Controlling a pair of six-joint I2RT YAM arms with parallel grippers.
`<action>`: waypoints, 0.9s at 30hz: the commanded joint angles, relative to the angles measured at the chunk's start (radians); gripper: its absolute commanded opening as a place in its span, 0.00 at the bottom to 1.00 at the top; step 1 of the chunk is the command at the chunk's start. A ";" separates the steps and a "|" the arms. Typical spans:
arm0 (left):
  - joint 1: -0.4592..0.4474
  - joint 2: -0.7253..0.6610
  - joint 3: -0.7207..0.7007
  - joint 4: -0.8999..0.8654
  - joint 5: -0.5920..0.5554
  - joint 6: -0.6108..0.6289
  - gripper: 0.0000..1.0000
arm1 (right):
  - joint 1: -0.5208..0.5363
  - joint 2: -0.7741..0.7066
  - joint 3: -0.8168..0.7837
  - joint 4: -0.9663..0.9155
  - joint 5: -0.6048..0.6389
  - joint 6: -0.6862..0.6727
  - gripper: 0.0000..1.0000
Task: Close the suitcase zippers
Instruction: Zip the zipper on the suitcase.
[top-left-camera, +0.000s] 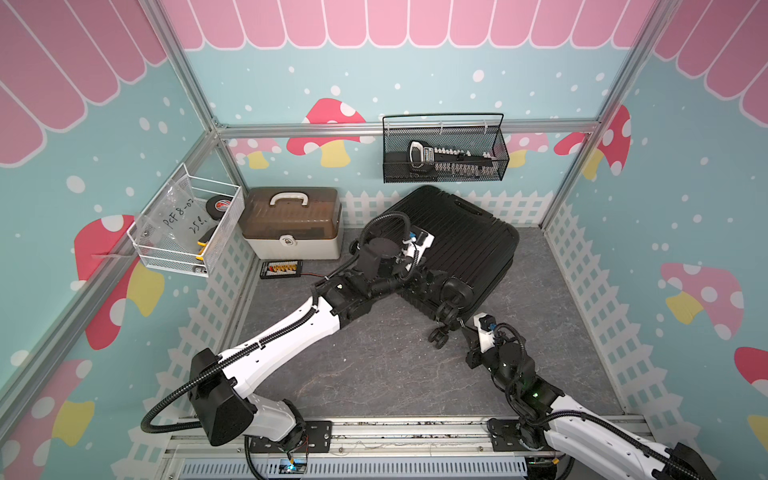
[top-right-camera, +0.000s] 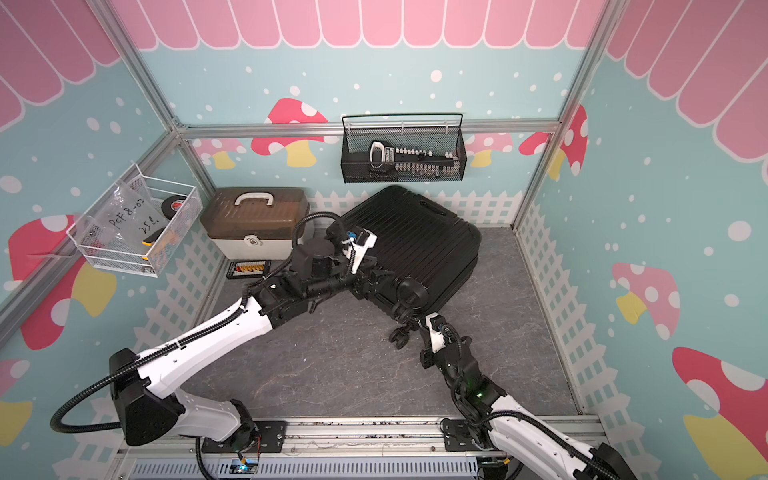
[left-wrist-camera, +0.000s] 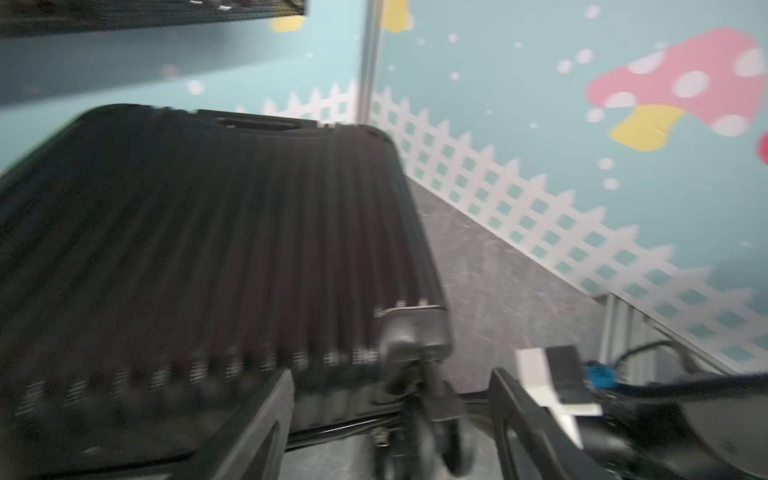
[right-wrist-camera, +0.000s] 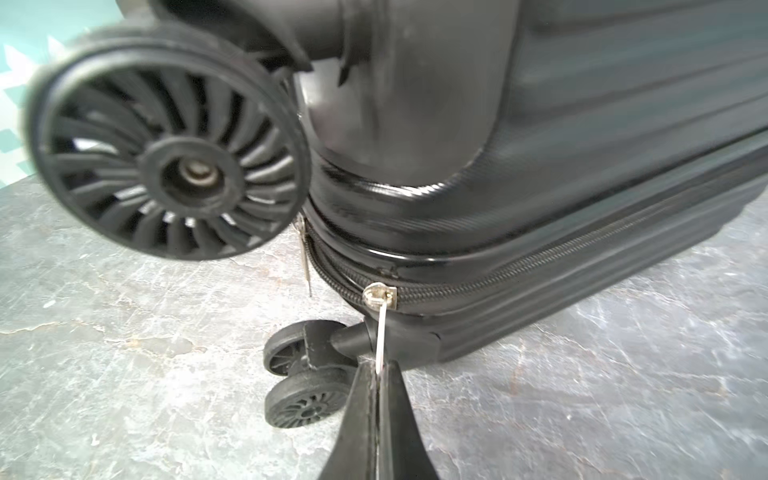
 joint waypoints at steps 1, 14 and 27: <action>0.124 -0.008 0.038 -0.113 -0.018 0.082 0.76 | 0.004 -0.017 -0.016 -0.044 0.054 0.013 0.00; 0.481 0.285 0.314 -0.296 0.123 0.321 0.79 | 0.003 0.063 0.006 0.004 -0.019 -0.013 0.00; 0.544 0.479 0.411 -0.438 0.166 0.433 0.79 | 0.004 0.056 0.007 0.003 -0.005 -0.014 0.00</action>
